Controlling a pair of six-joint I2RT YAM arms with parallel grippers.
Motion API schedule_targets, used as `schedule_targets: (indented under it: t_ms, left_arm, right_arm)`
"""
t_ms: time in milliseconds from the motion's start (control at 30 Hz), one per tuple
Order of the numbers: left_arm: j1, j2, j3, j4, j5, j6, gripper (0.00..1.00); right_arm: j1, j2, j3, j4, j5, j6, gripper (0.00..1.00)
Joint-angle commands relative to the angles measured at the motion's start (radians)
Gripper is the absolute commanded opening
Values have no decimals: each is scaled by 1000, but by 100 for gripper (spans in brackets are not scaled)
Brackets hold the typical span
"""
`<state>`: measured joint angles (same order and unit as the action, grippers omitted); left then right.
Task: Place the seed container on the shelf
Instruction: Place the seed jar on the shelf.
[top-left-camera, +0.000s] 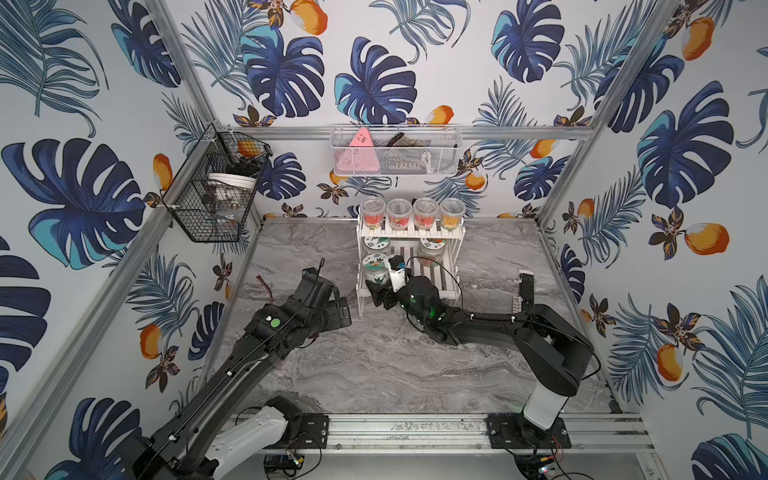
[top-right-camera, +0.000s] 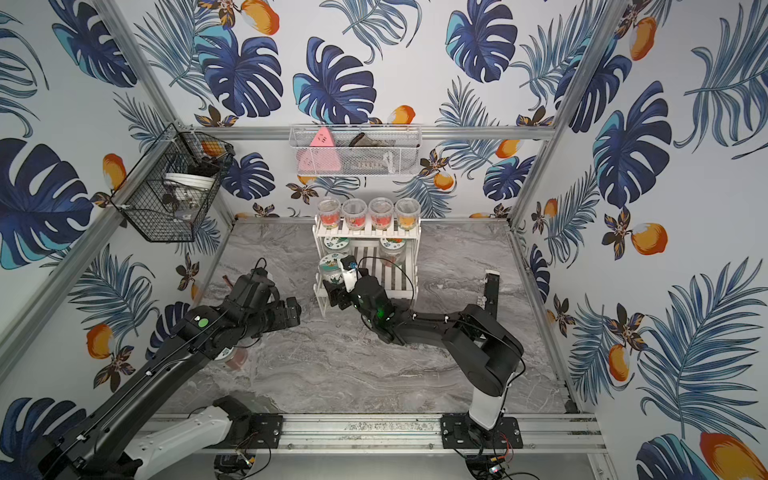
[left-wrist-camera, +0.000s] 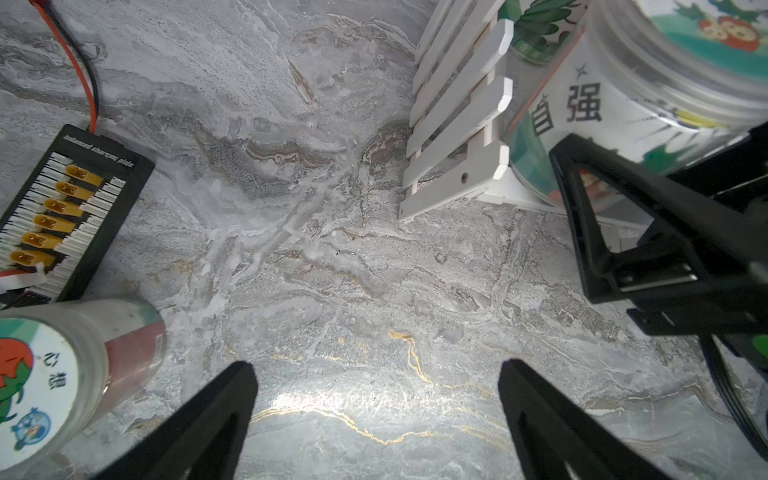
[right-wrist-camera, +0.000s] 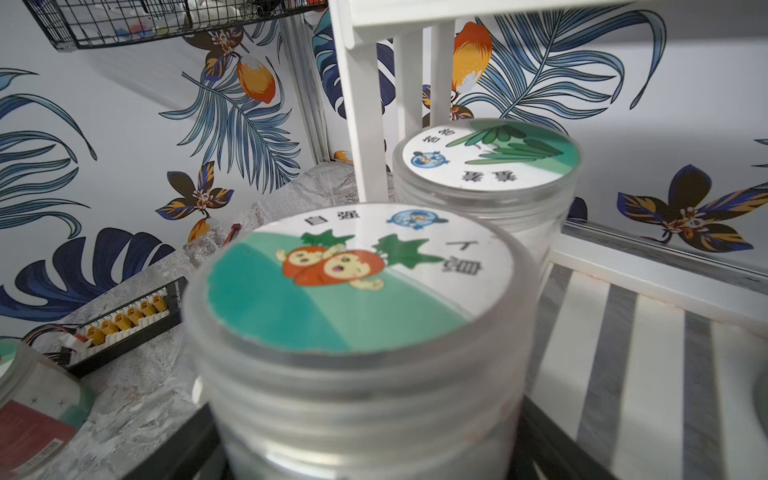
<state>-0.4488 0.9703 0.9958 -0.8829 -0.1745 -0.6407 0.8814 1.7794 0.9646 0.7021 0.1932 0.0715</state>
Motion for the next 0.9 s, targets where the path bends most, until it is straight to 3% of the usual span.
schedule_targets:
  t_ms: [0,400,667,867]
  left_arm:
    - [4,-4,1,21,16,12,99]
    - [7,18,1,29,36,18,99]
    - [9,28,2,30,41,22,99]
    - [9,30,5,30,44,22,99]
  right_arm:
    - [1,1,15,-64,16,28,91]
    - [-2,-108,35,-299,-11,58,96]
    - [-5,-169,7,-380,-100,51,89]
    - [-19,-152,20,-365,-74,72,80]
